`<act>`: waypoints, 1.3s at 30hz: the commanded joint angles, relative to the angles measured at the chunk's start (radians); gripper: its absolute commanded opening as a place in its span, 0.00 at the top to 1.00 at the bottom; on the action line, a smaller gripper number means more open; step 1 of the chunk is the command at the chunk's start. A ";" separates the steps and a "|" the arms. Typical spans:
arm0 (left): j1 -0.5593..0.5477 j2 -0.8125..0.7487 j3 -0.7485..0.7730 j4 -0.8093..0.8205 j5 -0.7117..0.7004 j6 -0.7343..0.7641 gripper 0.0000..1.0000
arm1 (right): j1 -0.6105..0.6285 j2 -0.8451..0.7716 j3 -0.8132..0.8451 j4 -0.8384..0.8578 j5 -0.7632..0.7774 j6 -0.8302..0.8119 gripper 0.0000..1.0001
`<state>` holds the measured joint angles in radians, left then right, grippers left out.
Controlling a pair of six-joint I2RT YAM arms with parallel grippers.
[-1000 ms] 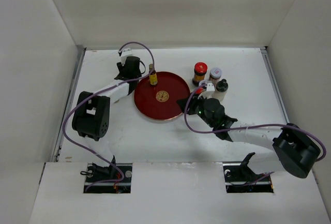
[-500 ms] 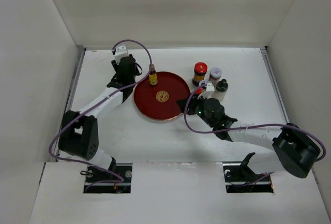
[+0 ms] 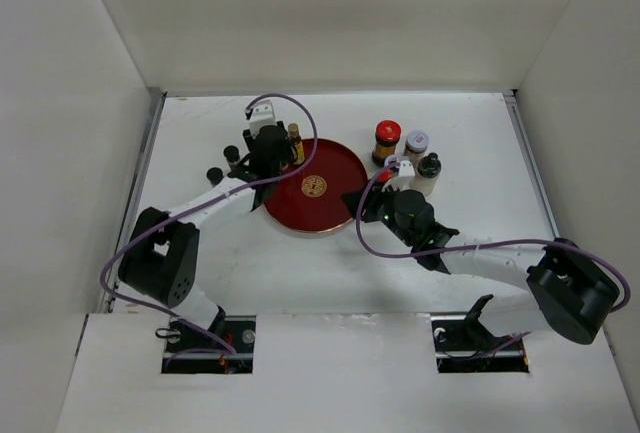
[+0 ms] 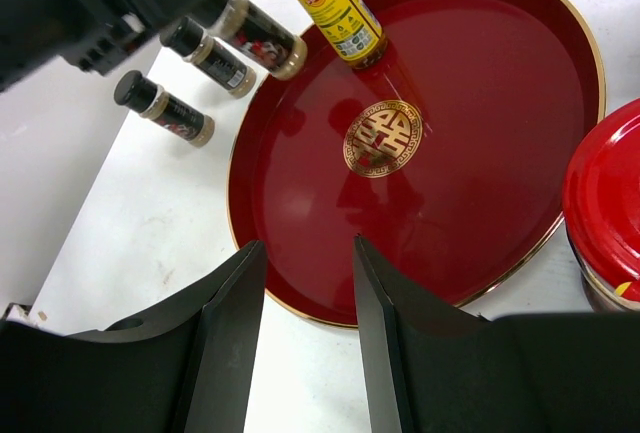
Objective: Organize the condiment bottles
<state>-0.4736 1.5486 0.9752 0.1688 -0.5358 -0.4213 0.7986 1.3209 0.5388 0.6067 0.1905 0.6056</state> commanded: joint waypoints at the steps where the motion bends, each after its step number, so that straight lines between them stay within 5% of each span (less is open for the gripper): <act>1: -0.006 0.016 0.003 0.057 0.005 -0.022 0.72 | 0.003 -0.020 0.009 0.051 0.000 -0.006 0.54; 12: -0.024 0.088 -0.007 0.041 -0.010 -0.022 0.58 | 0.003 -0.022 0.010 0.051 0.003 -0.009 0.54; 23: -0.013 0.004 -0.029 0.041 -0.016 -0.004 0.35 | 0.003 -0.028 0.009 0.050 0.004 -0.012 0.54; 39: 0.210 -0.101 -0.076 -0.022 -0.044 -0.005 0.38 | 0.004 -0.008 0.018 0.042 -0.002 -0.006 0.53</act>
<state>-0.2859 1.4464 0.9028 0.1478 -0.5659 -0.4271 0.7986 1.3205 0.5388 0.6067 0.1905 0.5991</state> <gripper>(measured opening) 0.618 0.465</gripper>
